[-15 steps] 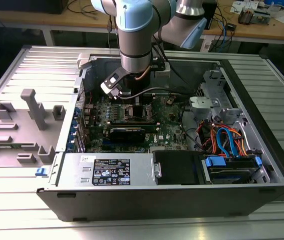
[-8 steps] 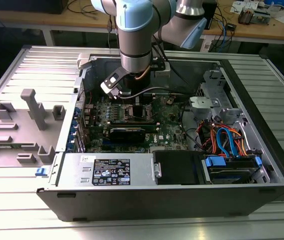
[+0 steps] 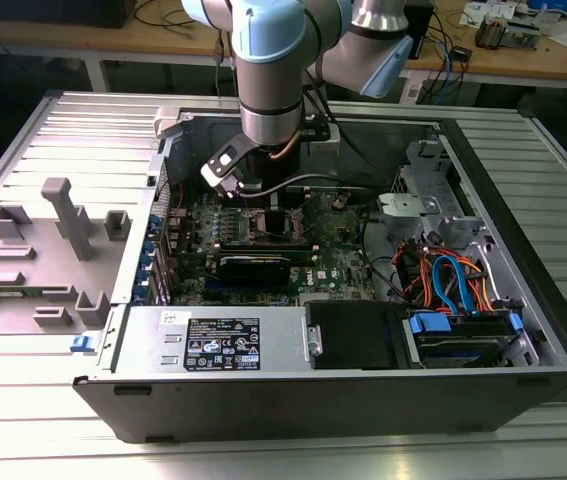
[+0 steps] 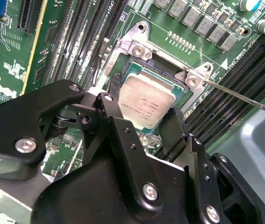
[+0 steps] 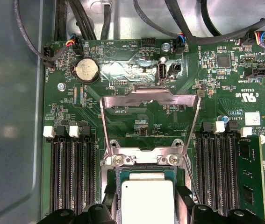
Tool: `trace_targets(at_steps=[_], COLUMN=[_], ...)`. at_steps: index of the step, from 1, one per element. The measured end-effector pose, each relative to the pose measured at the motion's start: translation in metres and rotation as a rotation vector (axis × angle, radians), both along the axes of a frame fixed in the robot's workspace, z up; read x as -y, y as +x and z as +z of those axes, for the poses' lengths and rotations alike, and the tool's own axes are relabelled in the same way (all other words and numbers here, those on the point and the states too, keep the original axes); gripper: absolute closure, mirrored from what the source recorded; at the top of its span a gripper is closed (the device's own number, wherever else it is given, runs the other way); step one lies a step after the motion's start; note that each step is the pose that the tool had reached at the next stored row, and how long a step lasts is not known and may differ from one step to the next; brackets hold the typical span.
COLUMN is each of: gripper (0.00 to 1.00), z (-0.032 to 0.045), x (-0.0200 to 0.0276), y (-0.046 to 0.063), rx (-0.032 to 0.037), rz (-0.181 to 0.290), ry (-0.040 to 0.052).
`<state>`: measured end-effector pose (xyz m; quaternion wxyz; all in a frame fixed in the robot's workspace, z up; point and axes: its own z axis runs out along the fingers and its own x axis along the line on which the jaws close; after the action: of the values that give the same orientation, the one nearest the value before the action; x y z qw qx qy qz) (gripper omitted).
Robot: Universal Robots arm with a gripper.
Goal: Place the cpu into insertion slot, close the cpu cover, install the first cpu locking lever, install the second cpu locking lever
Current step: 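Place the cpu into insertion slot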
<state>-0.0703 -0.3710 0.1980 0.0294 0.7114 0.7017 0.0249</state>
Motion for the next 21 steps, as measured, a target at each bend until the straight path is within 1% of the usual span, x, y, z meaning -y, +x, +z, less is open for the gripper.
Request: trace_targets(at_steps=[11,13,14,17,21], gripper=[0.42,0.44,0.46,0.46,0.46], z=[0.0008,0.0009,0.0008,0.0007,0.0007], x=[0.0002,0.0003,0.0003,0.0002,0.0002], y=[0.0,-0.0001,0.0,0.0001,0.0001], rx=[-0.001,-0.0016,-0.0014,-0.0011,-0.0011], rz=[0.0,0.0,0.0,0.001,0.025], ry=[-0.0015,-0.0016,-0.0013,-0.001,-0.001])
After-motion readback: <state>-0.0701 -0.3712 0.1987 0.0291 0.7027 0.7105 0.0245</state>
